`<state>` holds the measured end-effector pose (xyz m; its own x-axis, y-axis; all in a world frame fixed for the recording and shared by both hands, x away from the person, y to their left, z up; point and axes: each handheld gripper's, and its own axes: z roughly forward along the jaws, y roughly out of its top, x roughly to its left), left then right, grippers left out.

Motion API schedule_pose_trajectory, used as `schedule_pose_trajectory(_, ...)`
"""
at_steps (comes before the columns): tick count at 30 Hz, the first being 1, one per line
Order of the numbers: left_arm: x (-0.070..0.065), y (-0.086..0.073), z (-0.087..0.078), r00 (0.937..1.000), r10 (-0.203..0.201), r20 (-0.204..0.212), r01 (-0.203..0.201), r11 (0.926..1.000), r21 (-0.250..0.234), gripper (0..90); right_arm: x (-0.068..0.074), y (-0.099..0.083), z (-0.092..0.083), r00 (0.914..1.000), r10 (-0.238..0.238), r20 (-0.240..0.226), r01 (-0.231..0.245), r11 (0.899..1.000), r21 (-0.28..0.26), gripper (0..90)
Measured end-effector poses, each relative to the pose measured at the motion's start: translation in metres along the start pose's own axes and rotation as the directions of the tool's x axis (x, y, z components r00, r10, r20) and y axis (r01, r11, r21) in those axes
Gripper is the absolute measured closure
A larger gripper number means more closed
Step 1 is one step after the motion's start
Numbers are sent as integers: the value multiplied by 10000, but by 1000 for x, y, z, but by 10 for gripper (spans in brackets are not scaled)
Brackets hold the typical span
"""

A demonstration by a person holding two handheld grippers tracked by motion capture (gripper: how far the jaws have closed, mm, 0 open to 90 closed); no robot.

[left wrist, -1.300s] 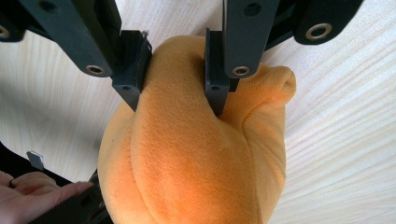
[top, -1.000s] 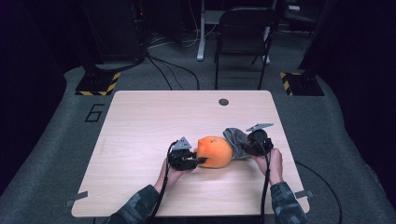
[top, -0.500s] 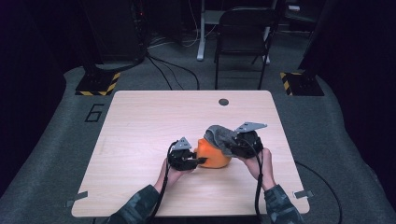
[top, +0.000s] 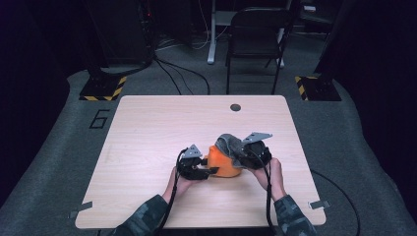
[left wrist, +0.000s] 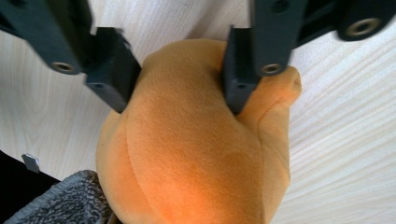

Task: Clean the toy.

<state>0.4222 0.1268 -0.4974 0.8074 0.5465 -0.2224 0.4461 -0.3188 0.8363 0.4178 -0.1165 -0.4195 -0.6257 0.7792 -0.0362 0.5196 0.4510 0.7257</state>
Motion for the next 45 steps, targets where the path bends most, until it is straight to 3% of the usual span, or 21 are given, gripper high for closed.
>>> schedule_pose_trajectory(2,0,0,0,9999,101,-55,-101,9999,-13,377,-2,-1,0,10000,19,-72,-19,9999,99,706)
schedule_pose_trajectory(6,2,-1,-2,9999,120,67,-118,9998,-180,321,-4,-2,2,10000,87,3,-87,10000,25,706)
schedule_pose_trajectory(8,2,-2,-3,9995,315,-51,-316,9994,-170,247,-5,-3,2,9998,219,20,-220,9997,67,706)
schedule_pose_trajectory(9,1,-4,-2,9962,830,-273,-832,9965,-57,227,-6,-3,2,9998,206,-42,-205,9997,145,706)
schedule_pose_trajectory(16,1,-8,2,9907,1327,-310,-1329,9911,-23,155,-7,-3,3,9997,233,26,-234,9997,80,706)
schedule_pose_trajectory(17,0,-8,3,9866,1586,-392,-1587,9873,9,154,-9,-4,4,9997,248,-28,-248,9997,86,706)
schedule_pose_trajectory(18,0,-8,3,9866,1586,-392,-1587,9873,9,153,-9,-4,4,9997,248,-28,-248,9997,86,706)
schedule_pose_trajectory(19,-1,-9,4,9807,1869,-581,-1868,9824,67,154,-10,-4,4,9995,317,26,-318,9994,104,706)
schedule_pose_trajectory(20,-1,-9,4,9807,1869,-581,-1868,9824,67,155,-10,-4,4,9995,317,26,-318,9994,104,706)
schedule_pose_trajectory(22,-3,-11,5,9748,2102,-746,-2102,9776,75,152,-11,-5,5,9993,365,5,-365,9993,74,706)
schedule_pose_trajectory(23,-5,-12,8,9629,2518,-974,-2516,9677,149,160,-11,-5,5,9989,469,39,-469,9989,82,706)
schedule_pose_trajectory(24,-5,-12,8,9629,2518,-974,-2516,9677,149,167,-11,-5,5,9989,469,39,-469,9989,82,706)
schedule_pose_trajectory(25,-7,-12,9,9551,2724,-1162,-2715,9621,242,174,-11,-5,6,9990,455,23,-455,9989,109,706)
schedule_pose_trajectory(27,-10,-14,13,9482,2871,-1359,-2864,9578,251,183,-11,-5,6,9988,479,27,-479,9988,100,706)
schedule_pose_trajectory(29,-10,-14,14,9457,2932,-1403,-2911,9560,363,191,-11,-5,6,9989,476,25,-476,9988,99,706)
schedule_pose_trajectory(31,-11,-14,15,9453,2799,-1677,-2784,9599,328,226,-12,-5,7,9990,447,35,-447,9990,53,706)
schedule_pose_trajectory(33,-11,-16,16,9463,2704,-1773,-2701,9625,265,320,-11,-5,7,9989,464,43,-464,9989,32,706)
schedule_pose_trajectory(39,-8,-18,16,9503,2622,-1678,-2626,9647,203,527,-12,-5,6,9981,615,-9,-615,9980,-155,706)
schedule_pose_trajectory(41,-7,-18,15,9521,2588,-1627,-2600,9655,140,574,-17,-5,2,9968,750,-263,-759,9965,-357,722)
schedule_pose_trajectory(45,-5,-19,15,9524,2564,-1650,-2573,9662,163,630,-24,-4,-9,9953,966,-20,-965,9934,-615,728)
